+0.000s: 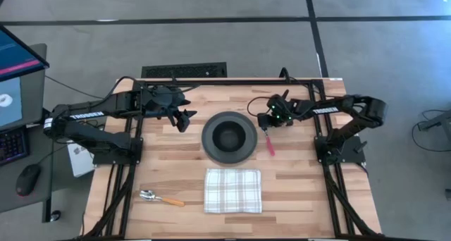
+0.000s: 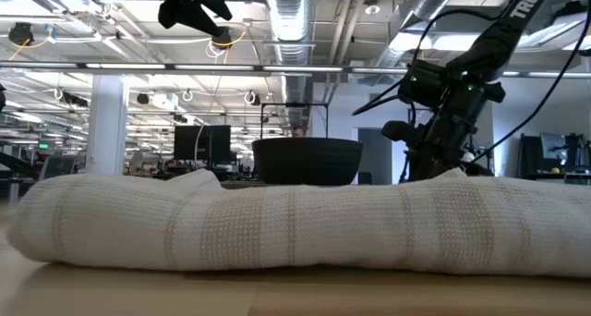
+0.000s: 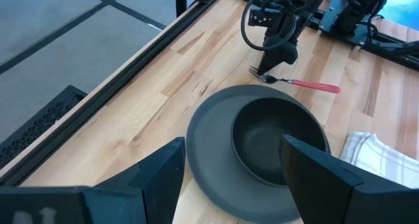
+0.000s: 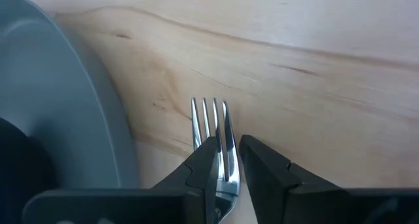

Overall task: Set table place
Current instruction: Move the red fork to the right of the black plate, then put the yellow spoon into the black bowl

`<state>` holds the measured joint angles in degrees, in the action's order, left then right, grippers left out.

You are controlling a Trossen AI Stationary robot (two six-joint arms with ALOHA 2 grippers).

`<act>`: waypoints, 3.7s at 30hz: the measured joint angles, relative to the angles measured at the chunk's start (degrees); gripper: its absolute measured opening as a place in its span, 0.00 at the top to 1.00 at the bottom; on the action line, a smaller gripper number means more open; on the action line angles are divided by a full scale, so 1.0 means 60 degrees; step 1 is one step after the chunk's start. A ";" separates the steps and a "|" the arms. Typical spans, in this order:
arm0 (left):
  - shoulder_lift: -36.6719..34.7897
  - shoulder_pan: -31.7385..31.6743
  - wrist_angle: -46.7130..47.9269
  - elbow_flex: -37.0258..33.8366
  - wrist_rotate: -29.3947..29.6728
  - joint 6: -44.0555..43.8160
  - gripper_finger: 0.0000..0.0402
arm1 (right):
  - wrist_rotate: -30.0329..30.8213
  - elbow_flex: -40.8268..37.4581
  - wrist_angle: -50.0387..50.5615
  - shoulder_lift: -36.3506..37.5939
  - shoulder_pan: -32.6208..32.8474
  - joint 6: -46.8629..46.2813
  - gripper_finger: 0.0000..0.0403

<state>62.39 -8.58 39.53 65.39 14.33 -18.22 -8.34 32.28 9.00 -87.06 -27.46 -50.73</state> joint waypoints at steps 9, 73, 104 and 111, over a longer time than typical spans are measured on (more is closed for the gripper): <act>0.0000 0.0000 0.0017 0.0000 0.0000 0.0000 0.41 | -0.0214 0.0581 0.1397 -0.0005 -0.0142 0.0516 0.75; 0.0000 0.0000 0.0147 0.0000 -0.0055 0.0004 0.41 | -0.1883 0.1611 0.4802 0.1455 -0.0288 0.1406 0.76; 0.2075 0.2507 0.2376 0.0007 -0.4616 0.3085 0.41 | -0.1810 0.3539 0.2062 0.3714 0.0311 0.4720 0.76; 0.3226 0.4215 0.3412 0.0000 -0.5388 0.1740 0.41 | -0.1810 0.3535 0.2295 0.2728 0.0306 0.4800 0.76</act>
<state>81.74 16.71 60.00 65.38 -18.00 -7.78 -19.20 53.49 22.77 -70.69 -25.63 -21.93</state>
